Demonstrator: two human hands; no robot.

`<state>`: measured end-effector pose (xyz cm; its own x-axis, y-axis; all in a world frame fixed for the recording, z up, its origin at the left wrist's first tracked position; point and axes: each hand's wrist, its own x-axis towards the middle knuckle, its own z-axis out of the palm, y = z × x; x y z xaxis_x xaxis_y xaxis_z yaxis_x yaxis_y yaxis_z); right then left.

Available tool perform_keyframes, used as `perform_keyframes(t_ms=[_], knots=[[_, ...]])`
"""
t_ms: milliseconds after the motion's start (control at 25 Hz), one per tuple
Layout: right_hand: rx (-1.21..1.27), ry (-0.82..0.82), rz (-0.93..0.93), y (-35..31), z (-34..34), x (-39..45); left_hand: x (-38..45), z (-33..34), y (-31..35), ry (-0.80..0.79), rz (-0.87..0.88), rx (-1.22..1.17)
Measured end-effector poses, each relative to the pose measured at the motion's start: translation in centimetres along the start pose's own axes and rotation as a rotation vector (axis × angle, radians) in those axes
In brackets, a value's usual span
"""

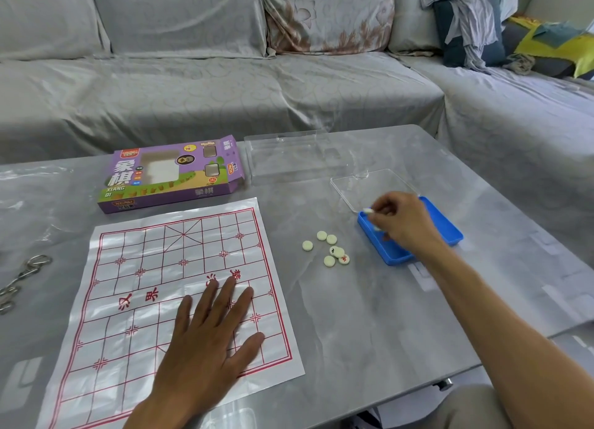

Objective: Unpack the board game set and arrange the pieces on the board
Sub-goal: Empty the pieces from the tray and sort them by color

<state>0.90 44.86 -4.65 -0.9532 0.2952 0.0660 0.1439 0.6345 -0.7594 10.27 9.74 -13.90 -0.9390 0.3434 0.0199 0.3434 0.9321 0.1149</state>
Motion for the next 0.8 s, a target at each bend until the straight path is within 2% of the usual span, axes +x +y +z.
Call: perform_keyframes(t_ms=[80,160,280,480,560,600,680,720,800], knots=[[0.007,-0.122,-0.082,-1.9,2.9,-1.2,0.0,-0.1,0.1,-0.013,0.002,-0.007],[-0.163,-0.220,-0.165,-2.9,5.3,-1.6,0.0,-0.1,0.1,-0.016,0.002,-0.021],[-0.259,-0.265,-0.184,-3.1,6.4,-1.3,-0.1,0.0,0.0,0.011,-0.009,-0.051],[0.120,-0.276,0.000,-3.5,6.7,-1.8,0.0,-0.2,0.0,-0.016,0.002,-0.024],[0.257,-0.144,0.016,-3.3,5.3,-1.1,0.0,-0.1,-0.1,-0.018,0.004,-0.028],[0.223,-0.027,-0.007,-2.8,4.2,-0.5,0.0,0.1,-0.2,-0.006,0.006,-0.036],[-0.076,0.193,-0.017,-0.1,1.4,1.0,-0.1,0.3,-0.2,0.020,0.004,-0.049],[-0.274,0.226,0.023,1.8,0.2,1.6,0.0,0.4,-0.2,0.025,0.005,-0.048],[-0.558,0.093,0.124,5.2,-0.9,2.0,0.0,0.3,-0.2,0.019,0.004,-0.042]])
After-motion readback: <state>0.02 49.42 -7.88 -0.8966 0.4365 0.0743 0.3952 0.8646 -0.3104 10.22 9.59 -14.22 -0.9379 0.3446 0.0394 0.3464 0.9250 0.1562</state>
